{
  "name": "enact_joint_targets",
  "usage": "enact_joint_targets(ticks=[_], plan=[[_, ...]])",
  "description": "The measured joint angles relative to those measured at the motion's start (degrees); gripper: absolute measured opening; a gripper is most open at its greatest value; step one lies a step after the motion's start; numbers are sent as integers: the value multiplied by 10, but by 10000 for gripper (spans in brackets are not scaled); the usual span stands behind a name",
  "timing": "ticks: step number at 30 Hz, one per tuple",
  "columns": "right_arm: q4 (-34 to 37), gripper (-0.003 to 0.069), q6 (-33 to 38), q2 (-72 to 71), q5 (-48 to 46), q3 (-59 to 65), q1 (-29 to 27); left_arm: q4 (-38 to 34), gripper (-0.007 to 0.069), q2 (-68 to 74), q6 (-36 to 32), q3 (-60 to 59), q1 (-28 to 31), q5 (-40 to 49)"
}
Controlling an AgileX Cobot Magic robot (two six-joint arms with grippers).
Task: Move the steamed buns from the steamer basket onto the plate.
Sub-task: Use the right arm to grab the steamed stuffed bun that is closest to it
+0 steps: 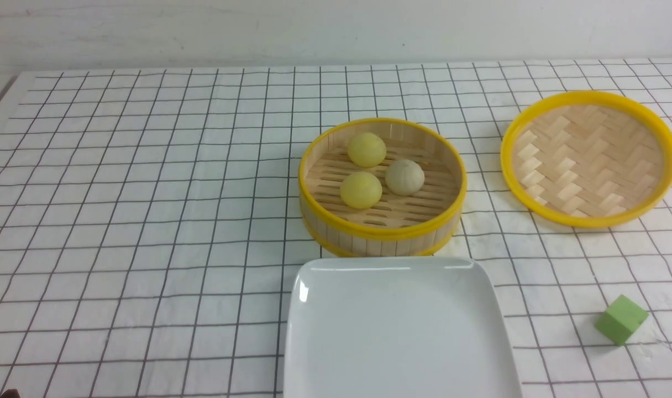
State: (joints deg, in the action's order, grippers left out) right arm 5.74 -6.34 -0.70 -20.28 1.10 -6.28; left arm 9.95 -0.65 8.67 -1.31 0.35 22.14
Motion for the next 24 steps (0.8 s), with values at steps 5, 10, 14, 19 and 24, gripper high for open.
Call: enact_joint_targets(ticks=[5, 10, 14, 19, 24], plan=[[97, 240, -49, 0, 40, -23, 0, 0, 241, 0, 0, 0, 0, 0], [154, 240, -63, 0, 55, -63, 0, 0, 241, 0, 0, 0, 0, 0], [175, 240, -65, 0, 63, -71, 0, 0, 241, 0, 0, 0, 0, 0], [233, 240, -66, 0, 89, -71, 0, 0, 241, 0, 0, 0, 0, 0], [294, 240, -66, 0, 96, -71, 0, 0, 241, 0, 0, 0, 0, 0]])
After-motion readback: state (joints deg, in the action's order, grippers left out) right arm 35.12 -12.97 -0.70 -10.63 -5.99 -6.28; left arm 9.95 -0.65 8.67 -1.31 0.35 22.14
